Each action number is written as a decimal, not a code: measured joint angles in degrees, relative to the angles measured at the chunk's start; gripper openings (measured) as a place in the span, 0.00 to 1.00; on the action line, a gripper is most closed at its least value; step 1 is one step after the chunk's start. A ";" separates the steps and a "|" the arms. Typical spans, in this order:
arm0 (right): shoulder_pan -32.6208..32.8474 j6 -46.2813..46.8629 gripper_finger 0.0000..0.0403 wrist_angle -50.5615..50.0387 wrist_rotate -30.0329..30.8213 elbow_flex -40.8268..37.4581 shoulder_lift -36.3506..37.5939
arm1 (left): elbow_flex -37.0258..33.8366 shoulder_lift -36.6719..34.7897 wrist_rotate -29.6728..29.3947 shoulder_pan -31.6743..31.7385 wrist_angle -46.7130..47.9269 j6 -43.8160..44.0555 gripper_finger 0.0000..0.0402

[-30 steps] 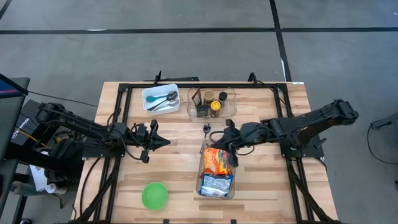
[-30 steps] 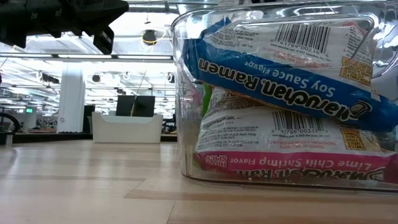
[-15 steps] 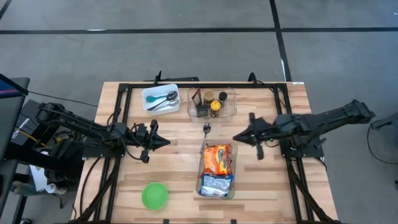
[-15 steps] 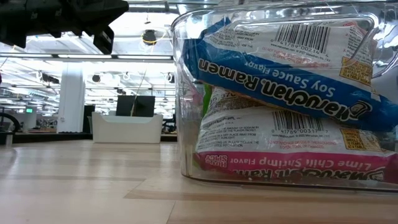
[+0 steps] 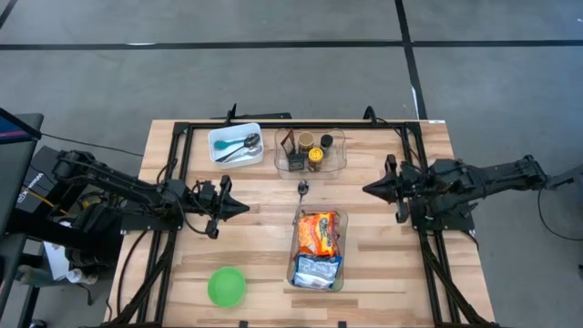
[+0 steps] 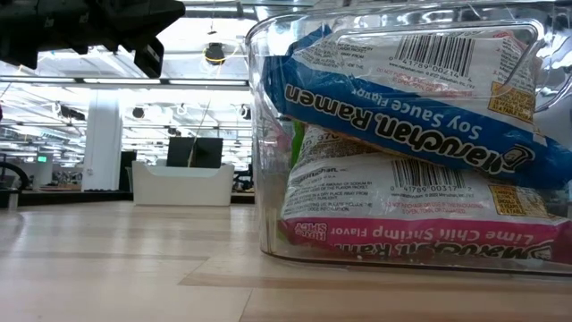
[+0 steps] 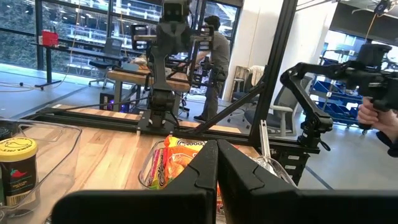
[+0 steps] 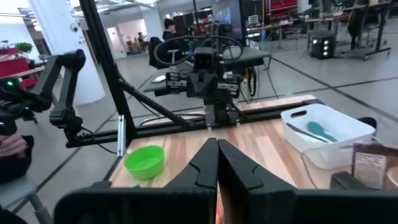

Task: Pick & Place Food Item
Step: Put the black spoon into the white bin

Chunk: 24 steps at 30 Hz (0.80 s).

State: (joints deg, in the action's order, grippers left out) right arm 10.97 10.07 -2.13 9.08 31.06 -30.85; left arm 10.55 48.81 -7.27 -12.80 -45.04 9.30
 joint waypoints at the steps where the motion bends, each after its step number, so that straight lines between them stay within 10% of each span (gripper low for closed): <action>1: -0.30 -0.02 0.00 -0.19 0.00 -0.92 1.24 | 0.00 -0.01 0.00 0.00 0.00 0.00 0.00; 24: -0.97 0.35 0.00 4.59 0.00 -20.71 25.63 | 0.00 -0.02 -0.02 0.00 0.00 -0.01 0.00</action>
State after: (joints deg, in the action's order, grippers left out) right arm 10.00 10.42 2.46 9.08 10.35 -5.22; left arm 10.55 48.80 -7.29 -12.80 -45.04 9.29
